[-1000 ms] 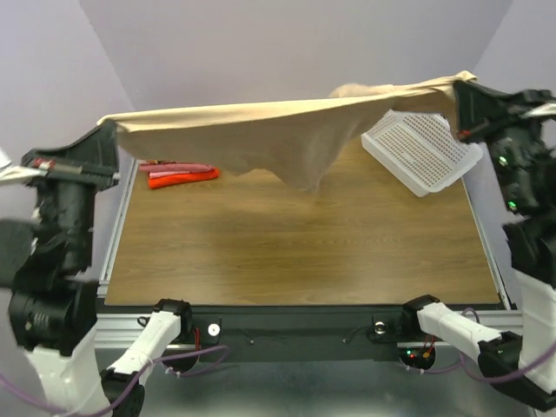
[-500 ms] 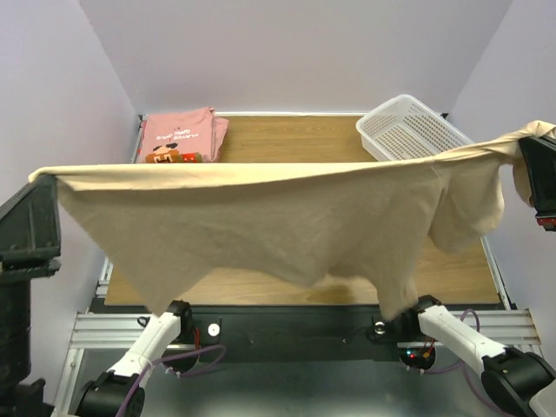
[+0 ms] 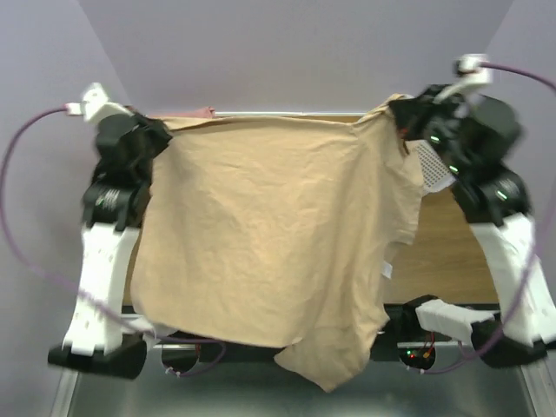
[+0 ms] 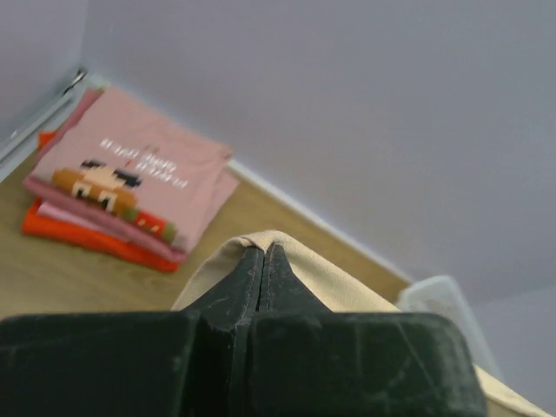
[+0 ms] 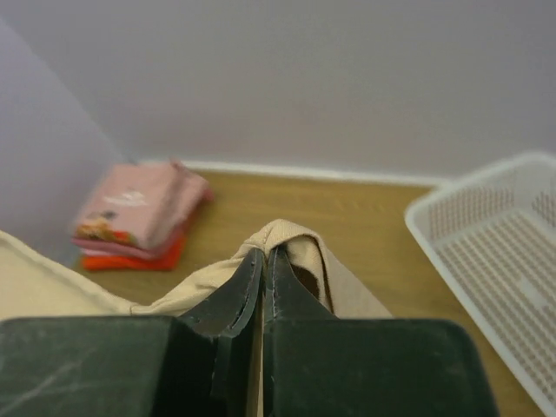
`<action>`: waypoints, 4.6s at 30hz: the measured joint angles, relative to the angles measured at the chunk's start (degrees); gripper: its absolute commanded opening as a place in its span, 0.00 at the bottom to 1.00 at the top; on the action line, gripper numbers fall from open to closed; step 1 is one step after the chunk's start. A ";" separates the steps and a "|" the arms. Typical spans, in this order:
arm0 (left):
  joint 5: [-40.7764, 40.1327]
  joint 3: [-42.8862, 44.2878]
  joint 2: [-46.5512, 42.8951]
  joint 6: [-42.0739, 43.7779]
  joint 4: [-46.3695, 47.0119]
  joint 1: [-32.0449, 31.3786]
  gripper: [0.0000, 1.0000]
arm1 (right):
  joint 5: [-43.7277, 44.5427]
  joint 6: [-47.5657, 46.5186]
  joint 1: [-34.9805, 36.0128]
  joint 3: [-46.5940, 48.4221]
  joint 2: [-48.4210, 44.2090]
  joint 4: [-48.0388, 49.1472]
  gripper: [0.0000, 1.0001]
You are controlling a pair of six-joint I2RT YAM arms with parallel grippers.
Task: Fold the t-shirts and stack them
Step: Fold the tshirt
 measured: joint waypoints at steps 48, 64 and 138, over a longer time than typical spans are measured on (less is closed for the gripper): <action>-2.05 -23.32 37.22 -1.09 21.33 1.53 0.00 | 17.77 4.57 7.72 -29.33 28.94 0.94 0.01; -5.75 -24.52 36.22 -3.82 16.44 2.95 0.00 | 23.82 12.87 21.66 -29.94 28.24 -12.87 0.00; -1.84 -36.74 28.79 -10.16 21.38 -5.62 0.81 | 4.37 24.37 -3.80 -50.23 17.29 3.19 0.00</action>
